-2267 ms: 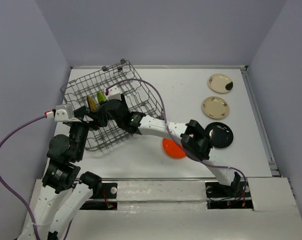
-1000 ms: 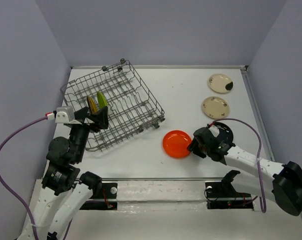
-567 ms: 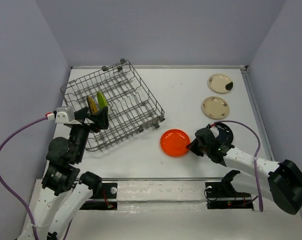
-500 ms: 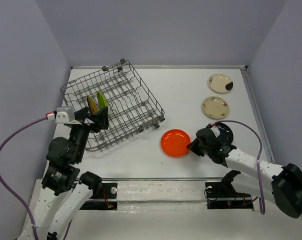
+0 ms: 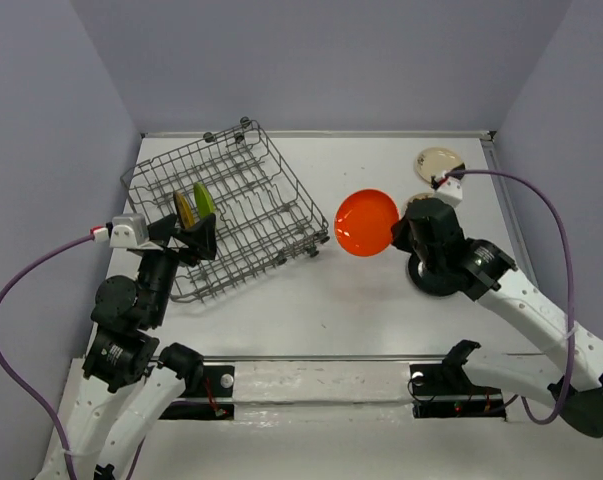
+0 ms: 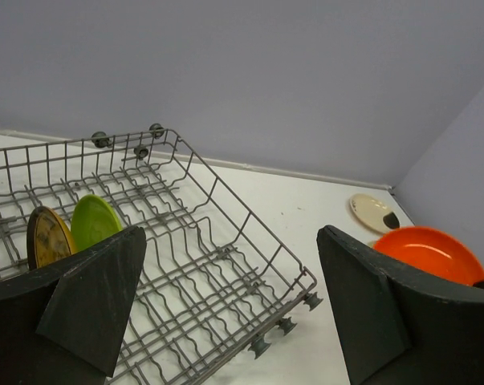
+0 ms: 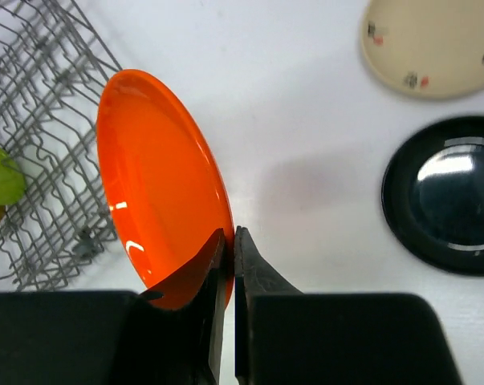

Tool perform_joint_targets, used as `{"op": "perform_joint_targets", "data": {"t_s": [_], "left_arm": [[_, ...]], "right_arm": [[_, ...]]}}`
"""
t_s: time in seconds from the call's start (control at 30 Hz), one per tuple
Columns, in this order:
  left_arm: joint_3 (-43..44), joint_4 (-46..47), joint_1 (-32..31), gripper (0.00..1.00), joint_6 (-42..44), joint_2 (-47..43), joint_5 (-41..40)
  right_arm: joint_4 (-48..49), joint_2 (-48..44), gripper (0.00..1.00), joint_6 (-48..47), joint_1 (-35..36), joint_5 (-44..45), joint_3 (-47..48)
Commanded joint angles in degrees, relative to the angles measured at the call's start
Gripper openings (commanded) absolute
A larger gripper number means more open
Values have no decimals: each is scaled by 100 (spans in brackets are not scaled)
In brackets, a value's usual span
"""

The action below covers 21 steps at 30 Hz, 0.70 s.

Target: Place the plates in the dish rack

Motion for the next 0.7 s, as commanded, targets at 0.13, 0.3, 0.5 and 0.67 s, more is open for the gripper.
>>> {"op": "perform_joint_targets", "data": {"t_s": [0.13, 0.3, 0.5, 0.67], "left_arm": [[-66, 293, -19, 99, 101, -122, -113], [-40, 276, -19, 99, 102, -192, -157], [-40, 293, -54, 99, 110, -289, -307], [-31, 311, -89, 99, 110, -315, -263]], "right_arm": [[1331, 2762, 7, -2108, 869, 1253, 2907], [1403, 5232, 7, -2872, 1255, 1578, 5272], [1185, 7121, 7, -3181, 1529, 1631, 7296], [999, 7942, 7, -3357, 1643, 1517, 8468]]}}
